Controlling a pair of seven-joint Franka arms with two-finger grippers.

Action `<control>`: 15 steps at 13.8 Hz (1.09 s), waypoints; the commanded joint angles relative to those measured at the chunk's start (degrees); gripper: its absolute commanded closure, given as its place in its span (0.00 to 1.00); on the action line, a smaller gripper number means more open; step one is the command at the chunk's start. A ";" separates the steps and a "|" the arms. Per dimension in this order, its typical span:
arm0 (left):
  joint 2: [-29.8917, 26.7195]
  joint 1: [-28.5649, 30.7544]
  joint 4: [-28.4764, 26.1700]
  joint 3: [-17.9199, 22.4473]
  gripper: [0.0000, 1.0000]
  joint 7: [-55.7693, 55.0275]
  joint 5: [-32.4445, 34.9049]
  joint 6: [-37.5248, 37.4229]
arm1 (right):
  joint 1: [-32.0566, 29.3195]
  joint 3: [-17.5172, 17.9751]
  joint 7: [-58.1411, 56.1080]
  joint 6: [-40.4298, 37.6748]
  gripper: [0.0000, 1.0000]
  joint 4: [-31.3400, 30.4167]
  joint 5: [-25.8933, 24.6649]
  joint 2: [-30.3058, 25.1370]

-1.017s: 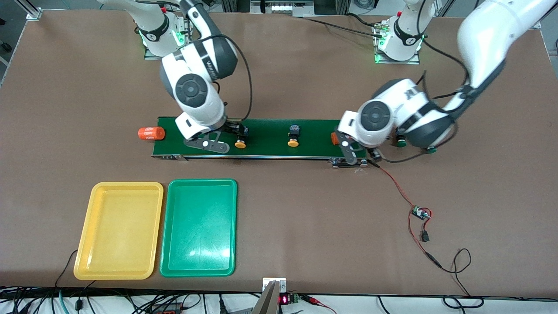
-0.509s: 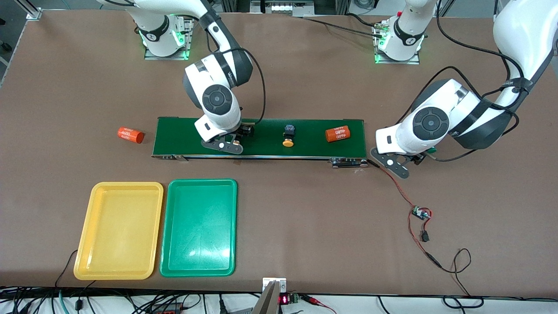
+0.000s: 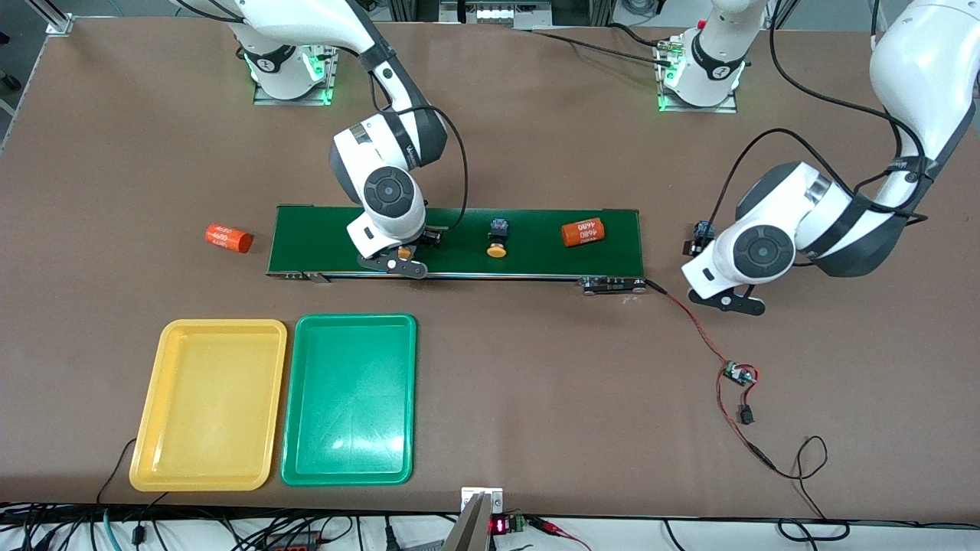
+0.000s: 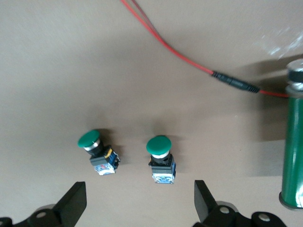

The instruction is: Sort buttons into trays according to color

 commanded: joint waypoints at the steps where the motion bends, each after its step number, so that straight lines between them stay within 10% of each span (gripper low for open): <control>1: 2.64 4.41 -2.15 0.10 0.00 -2.55 -4.31 1.55 | -1.05 0.03 -0.37 0.08 0.71 -0.12 0.45 -0.15; 5: 2.84 13.92 -12.95 0.62 0.00 -2.46 -4.33 14.89 | -2.72 -0.15 -0.37 -0.10 0.80 0.57 0.45 -0.41; 12: 5.46 13.05 -17.72 4.93 0.04 -4.21 -4.33 19.05 | -10.44 -6.39 -6.76 -0.10 0.80 9.10 -1.40 0.72; 15: 5.74 12.87 -17.81 4.93 0.55 -4.57 -4.33 18.79 | -17.65 -6.30 -17.29 0.25 0.80 14.10 -3.33 4.67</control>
